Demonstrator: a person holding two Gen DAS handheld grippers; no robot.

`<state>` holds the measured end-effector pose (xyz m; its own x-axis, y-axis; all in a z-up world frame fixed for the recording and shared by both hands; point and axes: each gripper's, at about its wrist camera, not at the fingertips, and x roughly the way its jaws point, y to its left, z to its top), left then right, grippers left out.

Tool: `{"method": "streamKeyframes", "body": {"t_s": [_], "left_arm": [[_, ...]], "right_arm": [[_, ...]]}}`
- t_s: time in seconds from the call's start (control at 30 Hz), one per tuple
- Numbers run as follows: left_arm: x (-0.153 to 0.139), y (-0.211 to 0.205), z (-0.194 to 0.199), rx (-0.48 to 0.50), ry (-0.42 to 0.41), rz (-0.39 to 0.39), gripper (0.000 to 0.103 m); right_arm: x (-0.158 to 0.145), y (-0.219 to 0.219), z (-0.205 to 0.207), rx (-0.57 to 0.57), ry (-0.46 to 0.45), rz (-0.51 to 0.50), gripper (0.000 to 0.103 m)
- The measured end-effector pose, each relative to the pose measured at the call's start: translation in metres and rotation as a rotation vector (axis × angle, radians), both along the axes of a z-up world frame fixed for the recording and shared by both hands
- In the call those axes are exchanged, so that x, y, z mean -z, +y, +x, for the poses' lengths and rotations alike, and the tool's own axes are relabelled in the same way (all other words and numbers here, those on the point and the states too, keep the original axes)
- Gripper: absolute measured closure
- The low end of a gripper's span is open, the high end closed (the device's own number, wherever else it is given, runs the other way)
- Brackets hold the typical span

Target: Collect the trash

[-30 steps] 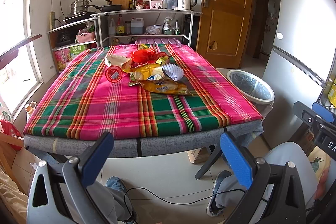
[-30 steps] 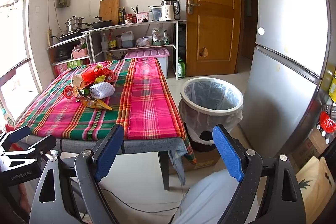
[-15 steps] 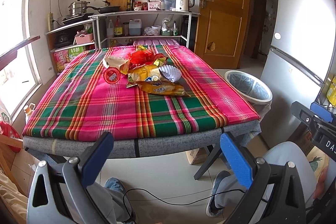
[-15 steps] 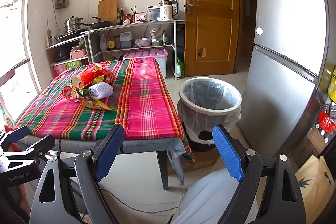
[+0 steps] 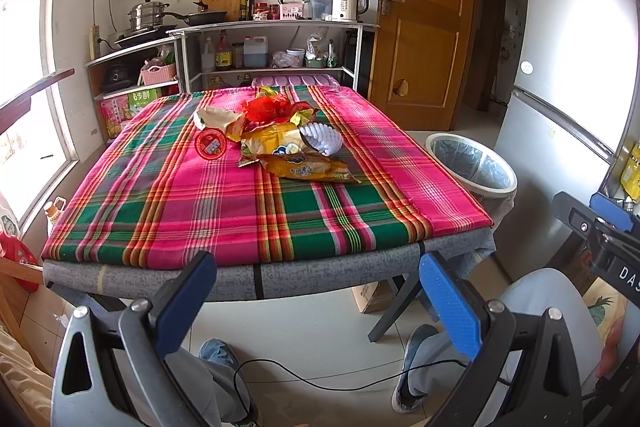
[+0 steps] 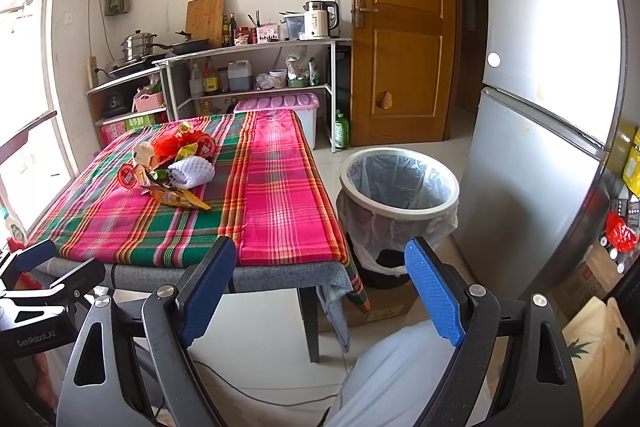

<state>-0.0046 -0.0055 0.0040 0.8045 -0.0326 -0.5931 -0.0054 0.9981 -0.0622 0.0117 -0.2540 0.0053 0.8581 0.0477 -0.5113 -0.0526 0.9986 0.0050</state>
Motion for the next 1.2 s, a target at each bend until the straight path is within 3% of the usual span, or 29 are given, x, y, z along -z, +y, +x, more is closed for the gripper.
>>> {"method": "streamKeyframes", "body": {"t_s": [1.2], "left_arm": [[0.0005,-0.0023,-0.0009,0.008,0.0,0.004,0.0]], "right_arm": [[-0.0004,0.0006,-0.0011,0.0,0.004,-0.005,0.016]]}}
